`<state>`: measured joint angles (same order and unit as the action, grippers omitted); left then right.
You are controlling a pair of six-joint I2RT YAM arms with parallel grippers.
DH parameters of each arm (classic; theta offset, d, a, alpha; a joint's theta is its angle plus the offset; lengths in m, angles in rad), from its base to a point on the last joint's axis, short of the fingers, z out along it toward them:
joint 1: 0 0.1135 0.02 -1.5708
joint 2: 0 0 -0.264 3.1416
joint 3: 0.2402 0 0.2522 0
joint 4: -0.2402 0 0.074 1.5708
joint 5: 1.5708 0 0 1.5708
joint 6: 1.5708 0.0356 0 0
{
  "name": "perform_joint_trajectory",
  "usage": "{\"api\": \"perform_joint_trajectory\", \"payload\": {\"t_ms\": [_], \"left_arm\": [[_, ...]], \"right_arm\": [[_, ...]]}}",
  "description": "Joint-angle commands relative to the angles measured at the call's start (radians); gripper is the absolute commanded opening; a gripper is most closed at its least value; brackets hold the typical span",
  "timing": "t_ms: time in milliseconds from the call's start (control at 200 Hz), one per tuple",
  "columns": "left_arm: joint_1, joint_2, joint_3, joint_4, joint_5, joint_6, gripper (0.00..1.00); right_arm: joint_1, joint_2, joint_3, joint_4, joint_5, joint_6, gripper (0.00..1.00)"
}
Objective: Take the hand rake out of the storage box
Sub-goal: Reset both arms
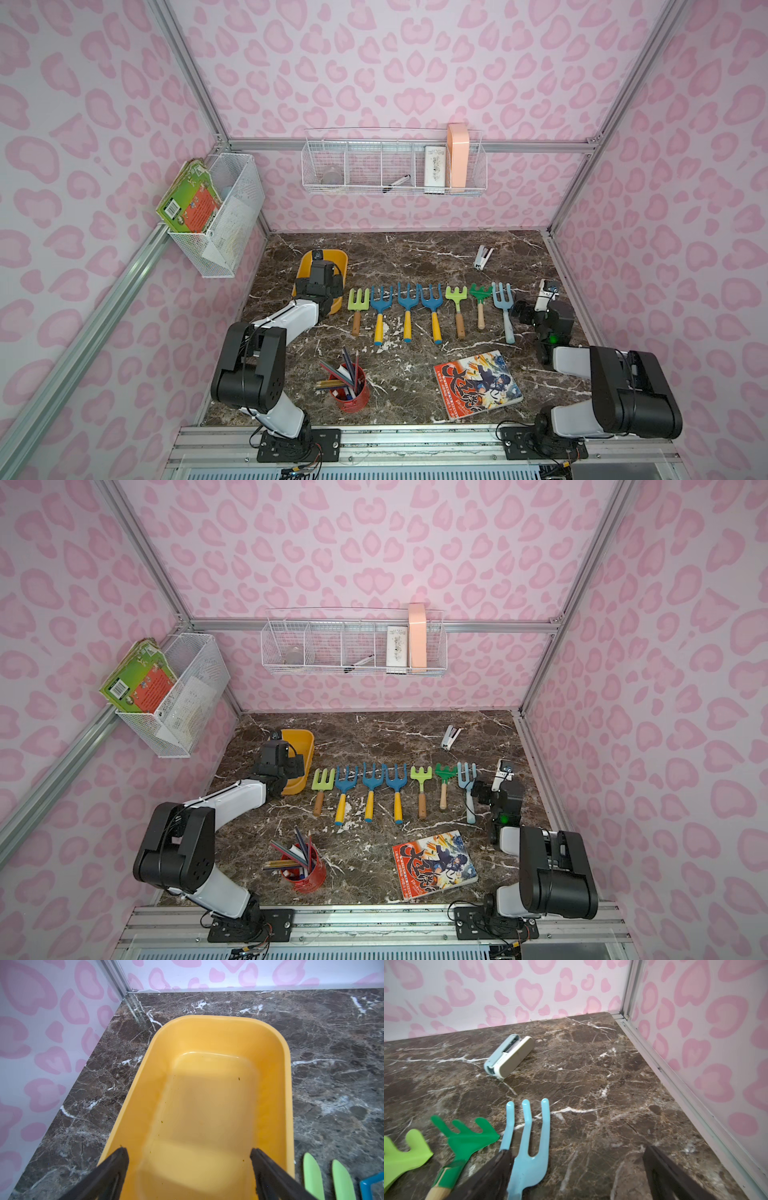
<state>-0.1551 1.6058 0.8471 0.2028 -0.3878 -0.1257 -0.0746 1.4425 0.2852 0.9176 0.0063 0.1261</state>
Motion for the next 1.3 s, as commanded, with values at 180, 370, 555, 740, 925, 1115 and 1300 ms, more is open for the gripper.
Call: {"api": "perform_joint_trajectory", "payload": {"t_ms": [180,370,555,740,925,1115,1300], "left_arm": [[0.000,-0.011,-0.121,0.309,0.101,0.087,0.98],[0.000,-0.129,-0.112,0.199,0.094,0.125,0.98],[0.024,-0.244,-0.212,0.172,0.067,0.163,0.99],[0.051,-0.233,-0.284,0.243,0.094,0.140,0.98],[0.060,-0.188,-0.373,0.402,0.136,0.147,0.98],[0.075,-0.080,-0.430,0.599,0.166,0.129,0.98],[0.075,-0.039,-0.440,0.673,0.199,0.174,0.98]], "right_arm": [[0.099,0.094,-0.091,0.439,0.104,-0.108,0.99],[0.103,0.120,-0.139,0.553,0.138,-0.103,0.99],[0.103,0.121,-0.138,0.553,0.152,-0.094,0.99],[0.091,0.122,-0.128,0.531,0.152,-0.079,0.99],[0.075,0.119,-0.151,0.566,0.193,-0.040,0.99],[0.075,0.120,-0.128,0.528,0.123,-0.067,0.99],[0.085,0.123,-0.091,0.464,0.069,-0.098,0.99]]}}
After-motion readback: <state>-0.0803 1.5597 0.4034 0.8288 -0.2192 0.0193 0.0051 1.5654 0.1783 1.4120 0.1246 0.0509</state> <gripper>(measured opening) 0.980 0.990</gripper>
